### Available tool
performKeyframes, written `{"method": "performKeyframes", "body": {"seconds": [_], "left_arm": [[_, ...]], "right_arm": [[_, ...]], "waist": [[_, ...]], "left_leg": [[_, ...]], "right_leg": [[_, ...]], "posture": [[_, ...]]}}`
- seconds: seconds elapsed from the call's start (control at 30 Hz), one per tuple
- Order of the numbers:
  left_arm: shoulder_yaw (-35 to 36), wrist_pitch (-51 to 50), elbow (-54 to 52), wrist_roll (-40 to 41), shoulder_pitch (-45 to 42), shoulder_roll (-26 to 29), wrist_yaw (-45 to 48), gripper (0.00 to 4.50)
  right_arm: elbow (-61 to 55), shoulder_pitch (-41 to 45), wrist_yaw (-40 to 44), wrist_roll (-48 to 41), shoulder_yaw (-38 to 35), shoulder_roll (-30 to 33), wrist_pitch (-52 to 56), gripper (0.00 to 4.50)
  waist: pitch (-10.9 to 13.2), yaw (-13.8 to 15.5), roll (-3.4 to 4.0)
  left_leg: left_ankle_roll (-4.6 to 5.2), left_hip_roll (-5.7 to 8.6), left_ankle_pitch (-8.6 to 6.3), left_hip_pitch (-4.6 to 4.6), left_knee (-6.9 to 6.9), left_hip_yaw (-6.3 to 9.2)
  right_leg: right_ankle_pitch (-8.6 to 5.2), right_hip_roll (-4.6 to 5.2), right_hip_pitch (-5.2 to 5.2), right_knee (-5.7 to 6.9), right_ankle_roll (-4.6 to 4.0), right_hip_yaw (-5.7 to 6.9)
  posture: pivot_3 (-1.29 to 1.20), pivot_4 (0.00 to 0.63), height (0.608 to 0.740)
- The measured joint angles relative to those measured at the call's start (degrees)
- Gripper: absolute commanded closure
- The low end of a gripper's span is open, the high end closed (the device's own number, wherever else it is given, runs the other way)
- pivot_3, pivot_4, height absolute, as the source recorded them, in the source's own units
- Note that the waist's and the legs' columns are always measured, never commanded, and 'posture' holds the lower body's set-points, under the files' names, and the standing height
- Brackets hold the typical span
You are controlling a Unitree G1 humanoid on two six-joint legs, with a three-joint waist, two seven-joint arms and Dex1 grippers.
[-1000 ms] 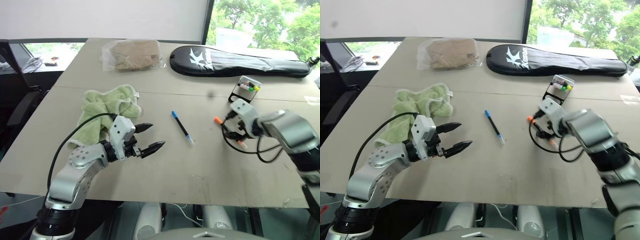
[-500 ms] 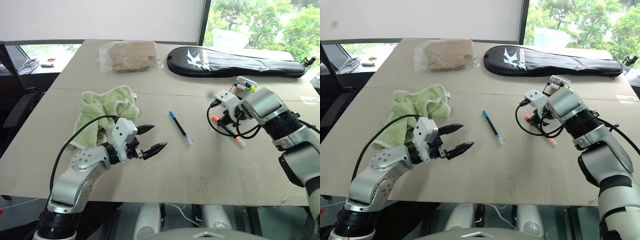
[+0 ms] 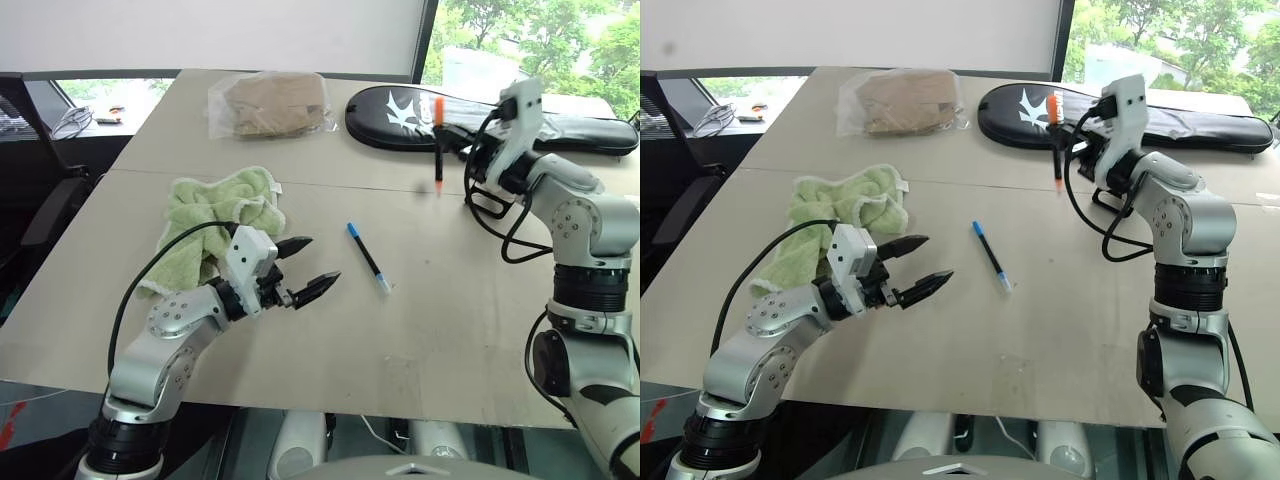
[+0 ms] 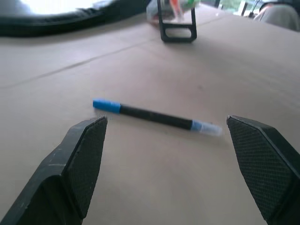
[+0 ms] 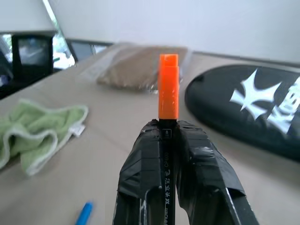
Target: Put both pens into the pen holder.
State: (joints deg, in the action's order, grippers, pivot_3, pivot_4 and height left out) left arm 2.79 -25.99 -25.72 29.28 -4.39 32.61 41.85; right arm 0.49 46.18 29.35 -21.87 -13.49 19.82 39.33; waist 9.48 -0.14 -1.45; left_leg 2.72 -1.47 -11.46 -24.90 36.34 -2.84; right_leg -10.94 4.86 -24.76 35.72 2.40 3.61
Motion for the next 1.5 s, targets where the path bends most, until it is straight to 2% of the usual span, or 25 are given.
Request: {"method": "performKeyframes", "body": {"seconds": [0.1, 0.23, 0.4, 0.57, 0.83, 1.03, 1.27, 1.37, 1.47, 1.5], "left_arm": [[0.75, 0.12, 1.61, 0.21, -3.51, -1.61, -0.97, 0.27], [1.6, 0.35, 1.59, 2.68, -4.33, -3.41, -0.53, 0.27], [1.75, -1.87, 1.08, 8.38, -6.05, -3.36, 1.61, 0.27], [2.39, -2.89, -0.83, 12.62, -7.26, -2.94, 2.55, 0.27], [2.39, -3.21, -0.83, 13.09, -7.28, -2.53, 2.85, 0.27], [2.38, -3.21, -1.55, 13.08, -7.2, -2.54, 2.12, 0.27], [2.39, -3.21, -1.89, 13.06, -7.2, -2.54, 1.43, 0.27], [2.38, -3.2, -1.9, 13.03, -7.2, -2.59, 1.37, 0.27], [2.37, -3.16, -1.9, 12.97, -7.21, -2.76, 1.35, 0.27], [2.36, -3.15, -1.9, 12.95, -7.21, -2.77, 1.35, 0.27]], "right_arm": [[4.06, 0.15, -5.59, 5.3, -1.47, -0.48, -17.49, 4.45], [11.2, -0.33, -6.72, 10.83, -0.07, 0.36, -32.49, 4.45], [19.78, -1.86, -6.65, 12.65, 0.52, 0.25, -42.81, 4.45], [27.87, -2.0, -6.79, 15.12, 1.83, 1.03, -51.32, 4.45], [37.32, -0.4, -7.89, 18.67, 3.5, 2.03, -60.77, 4.45], [45.72, 0.88, -12.47, 21.79, 4.09, 2.46, -69.08, 4.45], [50.2, 2.36, -15.86, 23.56, 4.13, 2.83, -74.52, 4.45], [53.01, 2.38, -16.6, 23.78, 4.09, 2.92, -76.5, 3.19], [54.91, 2.12, -16.45, 23.44, 4.01, 2.92, -77.5, 1.55], [54.91, 2.04, -16.39, 23.36, 3.99, 2.92, -77.62, 1.3]], "waist": [[0.06, 0.03, 0.08], [0.06, -0.51, 0.07], [0.08, -0.62, 0.1], [0.1, -0.64, 0.14], [0.1, -0.65, 0.14], [0.1, -0.64, 0.14], [0.1, -0.66, 0.14], [0.1, -0.64, 0.14], [0.1, -0.65, 0.14], [0.1, -0.66, 0.14]], "left_leg": [[0.02, 0.11, 0.01, 0.05, 0.19, -0.03], [0.02, 0.09, 0.02, 0.13, 0.19, -0.09], [0.01, 0.01, 0.02, 0.14, 0.16, -0.06], [0.01, 0.03, 0.02, 0.17, 0.17, -0.11], [0.01, 0.04, 0.02, 0.18, 0.19, -0.12], [0.0, 0.05, 0.03, 0.17, 0.2, -0.14], [-0.01, 0.04, 0.03, 0.2, 0.2, -0.14], [-0.01, 0.05, 0.04, 0.19, 0.2, -0.15], [-0.02, 0.05, 0.04, 0.2, 0.2, -0.16], [-0.02, 0.05, 0.04, 0.2, 0.2, -0.16]], "right_leg": [[-0.16, 0.04, 0.12, -0.03, 0.15, -0.07], [-0.19, 0.01, 0.13, 0.06, 0.06, -0.2], [0.02, -0.1, 0.11, 0.13, 0.0, -0.19], [0.02, -0.1, 0.12, 0.12, 0.01, -0.28], [0.02, -0.1, 0.12, 0.12, 0.0, -0.31], [0.03, -0.09, 0.12, 0.12, -0.01, -0.33], [0.03, -0.1, 0.13, 0.13, -0.01, -0.34], [0.03, -0.09, 0.14, 0.13, -0.01, -0.34], [0.03, -0.09, 0.15, 0.12, -0.01, -0.36], [0.03, -0.09, 0.15, 0.12, -0.01, -0.36]], "posture": [[0.0, 0.15, 0.74], [0.0, 0.15, 0.74], [0.0, 0.15, 0.74], [0.0, 0.15, 0.74], [0.0, 0.15, 0.74], [0.0, 0.15, 0.74], [0.0, 0.15, 0.74], [0.0, 0.15, 0.74], [0.0, 0.15, 0.74], [0.0, 0.15, 0.74]]}}
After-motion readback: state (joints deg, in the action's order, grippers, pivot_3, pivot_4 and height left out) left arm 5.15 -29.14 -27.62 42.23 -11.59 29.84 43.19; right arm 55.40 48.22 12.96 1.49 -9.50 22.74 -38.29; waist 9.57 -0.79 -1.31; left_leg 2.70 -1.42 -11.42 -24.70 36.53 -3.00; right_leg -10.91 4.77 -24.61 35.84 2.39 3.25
